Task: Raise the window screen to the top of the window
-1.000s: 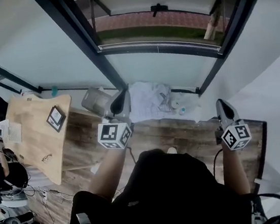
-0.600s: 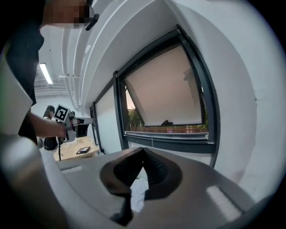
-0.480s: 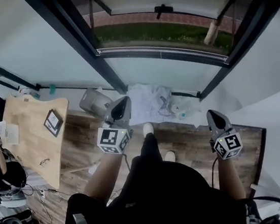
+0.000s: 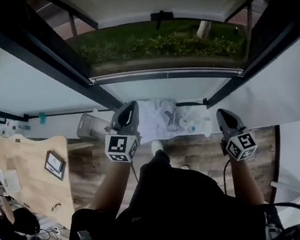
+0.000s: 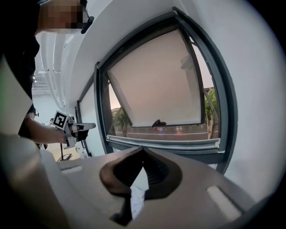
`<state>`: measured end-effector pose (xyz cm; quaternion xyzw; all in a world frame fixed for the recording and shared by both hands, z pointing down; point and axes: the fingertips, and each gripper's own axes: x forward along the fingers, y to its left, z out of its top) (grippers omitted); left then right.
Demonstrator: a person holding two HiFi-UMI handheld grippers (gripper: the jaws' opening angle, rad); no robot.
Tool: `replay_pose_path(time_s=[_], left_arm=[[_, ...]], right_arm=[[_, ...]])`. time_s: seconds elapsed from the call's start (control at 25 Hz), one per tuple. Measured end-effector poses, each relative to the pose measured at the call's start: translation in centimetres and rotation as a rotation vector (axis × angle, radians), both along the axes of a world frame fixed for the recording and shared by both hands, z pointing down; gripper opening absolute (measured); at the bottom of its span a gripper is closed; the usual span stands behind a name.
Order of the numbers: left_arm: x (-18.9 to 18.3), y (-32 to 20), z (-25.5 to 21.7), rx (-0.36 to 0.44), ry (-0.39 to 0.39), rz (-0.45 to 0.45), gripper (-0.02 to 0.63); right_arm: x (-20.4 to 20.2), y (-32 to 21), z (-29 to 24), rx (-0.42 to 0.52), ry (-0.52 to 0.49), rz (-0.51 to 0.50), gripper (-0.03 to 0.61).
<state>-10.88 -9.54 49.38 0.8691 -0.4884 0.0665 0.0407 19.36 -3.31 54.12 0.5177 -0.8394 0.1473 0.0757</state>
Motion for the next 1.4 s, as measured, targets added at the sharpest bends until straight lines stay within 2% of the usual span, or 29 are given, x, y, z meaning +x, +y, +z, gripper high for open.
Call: replay_pose_path(time_s=[0.28, 0.4, 0.6, 0.72, 0.84, 1.04, 1.16, 1.24, 1.32, 1.4], left_arm=[[-0.6, -8.1, 2.3, -0.029, -0.028, 0.121, 0.006], [-0.9, -9.9, 4.0, -0.042, -0.066, 0.166, 0.006], [0.0, -12.3, 5.1, -0.008, -0.173, 0.233, 0.006], [0.7, -13.3, 5.4, -0.018, -0.166, 0.23, 0.006], [0.4, -14.2, 6.1, -0.033, -0.194, 0.177, 0.006], [0.2, -15.0, 7.4, -0.038, -0.226, 0.118, 0.023], [0.8, -14.3, 9.1, -0.079, -0.217, 0.117, 0.023], [1.3, -14.2, 10.4, -0.092, -0.253, 0.13, 0.037], [1.8, -14.4, 11.3, -0.102, -0.289, 0.15, 0.065], [2.3, -14.8, 11.7, -0.089, -0.327, 0.172, 0.081]], right_arm=[[-1.3, -7.8, -1.0, 0.008, -0.008, 0.115, -0.002], [-1.6, -9.3, -1.2, 0.009, 0.024, 0.144, -0.002], [-1.2, -10.8, -1.7, 0.02, 0.041, 0.18, -0.001], [-1.0, -12.3, -1.6, 0.018, 0.059, 0.17, 0.0], [0.0, -13.8, -0.7, -0.017, 0.135, 0.168, -0.002], [0.8, -16.2, 1.9, -0.015, 0.206, 0.09, 0.0], [1.1, -16.9, 3.4, 0.021, 0.349, 0.06, 0.0], [0.7, -17.3, 4.6, 0.041, 0.403, -0.003, 0.004], [0.2, -17.7, 5.6, 0.045, 0.409, -0.062, 0.064], [-0.1, -18.2, 6.6, 0.043, 0.431, -0.099, 0.074]])
